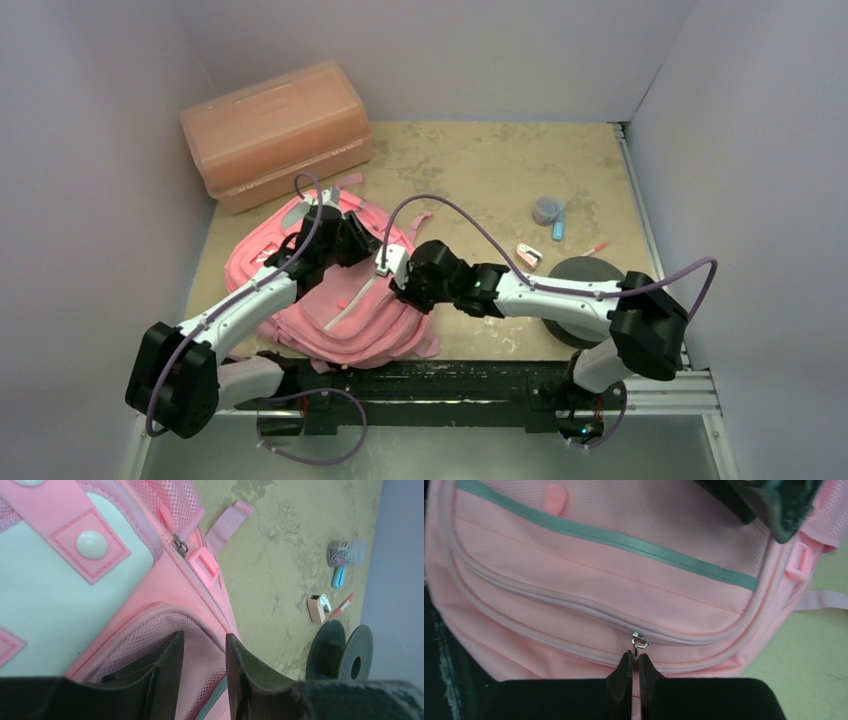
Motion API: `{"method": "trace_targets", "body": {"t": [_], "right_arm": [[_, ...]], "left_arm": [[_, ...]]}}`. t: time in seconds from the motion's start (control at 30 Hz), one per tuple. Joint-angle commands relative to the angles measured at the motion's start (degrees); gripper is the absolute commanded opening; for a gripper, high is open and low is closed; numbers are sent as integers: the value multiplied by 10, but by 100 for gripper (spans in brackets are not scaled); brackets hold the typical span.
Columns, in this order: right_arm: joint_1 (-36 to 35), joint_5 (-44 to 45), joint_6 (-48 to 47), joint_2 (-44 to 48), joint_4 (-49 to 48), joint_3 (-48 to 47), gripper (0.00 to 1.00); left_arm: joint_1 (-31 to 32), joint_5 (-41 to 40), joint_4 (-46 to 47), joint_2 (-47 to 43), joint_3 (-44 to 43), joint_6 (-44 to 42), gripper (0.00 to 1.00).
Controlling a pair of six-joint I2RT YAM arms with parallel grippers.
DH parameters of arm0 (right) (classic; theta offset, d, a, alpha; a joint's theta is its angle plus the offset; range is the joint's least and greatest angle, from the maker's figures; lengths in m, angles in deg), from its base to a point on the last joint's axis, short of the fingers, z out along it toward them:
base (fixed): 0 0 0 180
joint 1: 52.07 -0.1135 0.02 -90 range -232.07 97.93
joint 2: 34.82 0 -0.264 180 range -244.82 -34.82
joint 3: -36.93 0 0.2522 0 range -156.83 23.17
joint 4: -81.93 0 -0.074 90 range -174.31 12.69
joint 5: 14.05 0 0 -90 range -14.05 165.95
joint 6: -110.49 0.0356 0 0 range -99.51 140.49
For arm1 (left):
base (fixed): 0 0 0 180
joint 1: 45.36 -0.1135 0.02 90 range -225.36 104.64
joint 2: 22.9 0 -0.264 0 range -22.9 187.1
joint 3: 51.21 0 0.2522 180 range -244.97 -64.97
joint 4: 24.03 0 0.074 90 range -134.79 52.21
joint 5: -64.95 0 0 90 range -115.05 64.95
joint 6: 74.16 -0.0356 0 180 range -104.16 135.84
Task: Pack the student bag
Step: Unzip the student bag at the center of the board.
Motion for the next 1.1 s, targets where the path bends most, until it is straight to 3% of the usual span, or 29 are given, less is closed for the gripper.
{"method": "trace_targets", "body": {"t": [0.0, 0.2, 0.3, 0.4, 0.53, 0.7, 0.87, 1.07], "right_arm": [[-58, -48, 68, 1, -4, -37, 0], [-55, -75, 168, -3, -147, 8, 0], [-19, -60, 193, -6, -177, 33, 0], [40, -98, 211, 7, -230, 76, 0], [69, -97, 184, 6, -235, 74, 0], [109, -108, 170, -19, -230, 47, 0], [178, -149, 160, -45, -219, 10, 0], [187, -150, 88, -80, -115, -61, 0]], "left_arm": [[-9, -44, 37, 18, 3, 17, 36], [-15, -24, -12, 6, -36, 2, 44], [-29, 7, -69, -33, -61, -30, 53], [-55, 30, -161, -78, -92, -73, 58], [-77, 24, -281, -154, -107, -114, 63], [-82, -1, -392, -241, -73, -90, 66], [-82, 28, -394, -293, -23, -70, 66], [-82, 85, -246, -266, 67, -24, 60]]}}
